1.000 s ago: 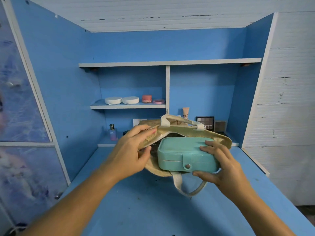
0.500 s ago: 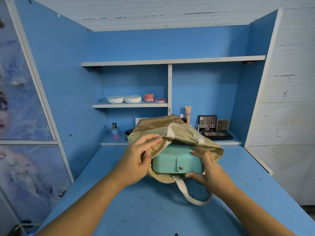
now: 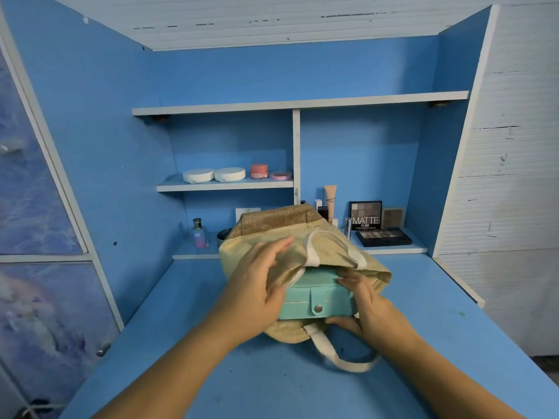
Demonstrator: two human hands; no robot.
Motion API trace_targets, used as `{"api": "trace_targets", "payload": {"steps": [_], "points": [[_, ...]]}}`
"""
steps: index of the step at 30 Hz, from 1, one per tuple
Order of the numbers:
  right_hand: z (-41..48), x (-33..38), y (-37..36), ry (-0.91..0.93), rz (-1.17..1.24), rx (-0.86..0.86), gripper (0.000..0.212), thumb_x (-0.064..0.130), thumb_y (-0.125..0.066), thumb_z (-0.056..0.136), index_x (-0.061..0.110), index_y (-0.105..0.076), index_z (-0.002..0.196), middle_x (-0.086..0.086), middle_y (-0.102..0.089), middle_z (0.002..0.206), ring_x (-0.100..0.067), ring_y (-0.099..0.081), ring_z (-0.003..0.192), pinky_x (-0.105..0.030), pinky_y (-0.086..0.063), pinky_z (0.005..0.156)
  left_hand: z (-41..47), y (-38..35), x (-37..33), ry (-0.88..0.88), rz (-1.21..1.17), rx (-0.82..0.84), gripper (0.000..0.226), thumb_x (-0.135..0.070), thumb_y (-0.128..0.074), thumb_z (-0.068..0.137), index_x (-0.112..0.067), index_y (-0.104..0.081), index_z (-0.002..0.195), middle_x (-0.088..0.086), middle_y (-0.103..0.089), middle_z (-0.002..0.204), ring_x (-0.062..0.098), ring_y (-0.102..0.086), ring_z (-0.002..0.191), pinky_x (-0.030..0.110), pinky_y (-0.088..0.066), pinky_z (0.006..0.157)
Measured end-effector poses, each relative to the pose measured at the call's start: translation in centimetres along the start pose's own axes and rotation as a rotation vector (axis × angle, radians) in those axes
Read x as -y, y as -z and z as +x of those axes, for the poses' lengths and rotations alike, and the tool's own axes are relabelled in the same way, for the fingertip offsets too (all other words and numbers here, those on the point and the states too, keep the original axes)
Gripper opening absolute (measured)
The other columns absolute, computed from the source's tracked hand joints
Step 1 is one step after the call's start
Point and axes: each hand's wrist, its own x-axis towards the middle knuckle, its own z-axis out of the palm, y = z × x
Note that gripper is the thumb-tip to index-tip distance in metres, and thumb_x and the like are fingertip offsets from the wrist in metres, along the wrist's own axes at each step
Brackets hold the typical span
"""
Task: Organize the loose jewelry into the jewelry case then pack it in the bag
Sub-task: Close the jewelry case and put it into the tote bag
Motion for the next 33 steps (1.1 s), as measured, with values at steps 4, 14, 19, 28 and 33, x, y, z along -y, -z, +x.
{"api": "trace_targets", "payload": {"steps": [4,14,19,28,33], "points": [[-0.3,0.3,-0.6,0.027,0.021,0.048,0.065,0.066,-0.044,0.085,0.012,-0.046,0.121,-0.007,-0.054,0.127,-0.02,-0.064,0.103,-0.024,-0.053,0.074,1.7,0.0,0.3,-0.037,0.131,-0.127,0.021,-0.022,-0.074,0.084,-0.02,-0.071,0.105,-0.011,-0.066,0.1,0.004,-0.06,0.091,0.025,-0.05,0.081],[1.5,0.8,0.1,0.015,0.027,0.035,0.06,0.066,-0.04,0.086,0.017,-0.043,0.122,-0.006,-0.056,0.131,-0.024,-0.064,0.105,-0.034,-0.058,0.071,3.4,1.5,-1.6,0.041,-0.109,-0.138,0.007,-0.022,-0.07,0.088,-0.028,-0.069,0.086,-0.008,-0.072,0.078,0.015,-0.068,0.07,0.031,-0.054,0.063],[1.7,0.8,0.0,0.007,-0.204,0.143,0.062,0.069,-0.041,0.08,0.016,-0.053,0.11,-0.002,-0.067,0.099,-0.023,-0.068,0.063,-0.031,-0.05,0.043,3.6,2.1,0.0,0.028,0.005,-0.261,0.005,-0.018,-0.067,0.089,-0.018,-0.069,0.085,-0.007,-0.07,0.075,0.011,-0.065,0.069,0.032,-0.053,0.061],[0.3,0.6,-0.9,-0.066,-0.282,0.255,0.056,0.057,-0.042,0.084,0.031,-0.041,0.133,-0.01,-0.066,0.106,-0.019,-0.056,0.038,-0.027,-0.036,0.022,3.7,1.8,1.3,0.01,0.091,-0.357,0.007,-0.013,-0.068,0.089,-0.012,-0.068,0.082,-0.006,-0.068,0.076,0.007,-0.064,0.072,0.026,-0.051,0.065],[0.7,1.5,-0.6,-0.091,-0.303,0.448,0.098,0.033,-0.073,0.078,0.044,-0.001,0.144,-0.015,-0.047,0.135,-0.02,-0.064,0.057,-0.031,-0.044,0.037,3.1,0.8,0.5,-0.078,0.075,-0.265,0.008,-0.014,-0.067,0.09,-0.015,-0.066,0.082,-0.007,-0.064,0.075,0.008,-0.062,0.071,0.016,-0.049,0.064]]}}
